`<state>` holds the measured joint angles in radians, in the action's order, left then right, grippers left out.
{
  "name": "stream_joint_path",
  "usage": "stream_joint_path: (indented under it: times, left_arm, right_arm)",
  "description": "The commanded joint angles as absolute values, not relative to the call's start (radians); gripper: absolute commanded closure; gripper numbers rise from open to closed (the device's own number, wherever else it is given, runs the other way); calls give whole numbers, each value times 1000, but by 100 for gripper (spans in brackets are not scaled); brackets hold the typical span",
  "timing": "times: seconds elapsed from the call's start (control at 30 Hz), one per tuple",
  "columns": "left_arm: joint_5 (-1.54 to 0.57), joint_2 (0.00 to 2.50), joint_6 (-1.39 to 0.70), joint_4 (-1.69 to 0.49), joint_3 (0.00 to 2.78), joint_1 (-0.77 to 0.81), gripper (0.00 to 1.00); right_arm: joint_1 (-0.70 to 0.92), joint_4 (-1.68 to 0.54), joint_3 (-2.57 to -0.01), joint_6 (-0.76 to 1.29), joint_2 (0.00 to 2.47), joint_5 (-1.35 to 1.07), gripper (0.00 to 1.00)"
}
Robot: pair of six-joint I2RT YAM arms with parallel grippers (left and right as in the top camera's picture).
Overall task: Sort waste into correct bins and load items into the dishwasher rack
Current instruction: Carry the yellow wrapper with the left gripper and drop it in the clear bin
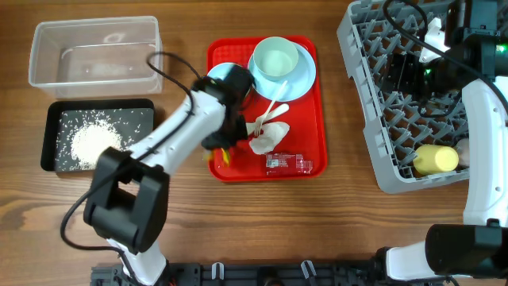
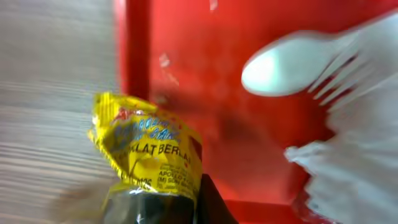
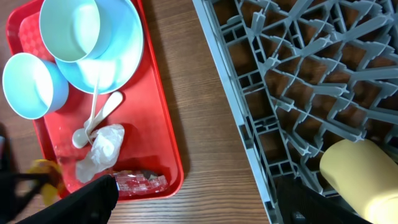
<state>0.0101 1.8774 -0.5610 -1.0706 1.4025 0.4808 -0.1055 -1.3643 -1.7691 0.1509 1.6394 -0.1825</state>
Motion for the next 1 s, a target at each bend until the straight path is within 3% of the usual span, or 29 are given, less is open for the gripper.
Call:
stream_joint_path:
  times: [0.0, 0.37, 0.8, 0.83, 0.9, 0.97]
  left_arm:
    - [20, 1776, -474, -1123, 1567, 389, 96]
    - [288, 1691, -448, -993, 1624, 160, 96]
    - [306, 1832, -396, -630, 1623, 13, 96]
    - [308, 1849, -396, -614, 1623, 8, 94]
    - [309, 1875, -396, -586, 1623, -2, 69]
    - [309, 1899, -396, -552, 1623, -15, 33]
  right_arm:
    - [-104, -1366, -1759, 130, 1657, -177, 13]
    - [-104, -1366, -1759, 130, 1658, -173, 13]
    - [-104, -1366, -1759, 131, 1659, -173, 13]
    - [-104, -1365, -1759, 130, 1659, -173, 13]
    - [-104, -1365, -1759, 131, 1659, -173, 13]
    - [-104, -1366, -1759, 130, 1659, -173, 13]
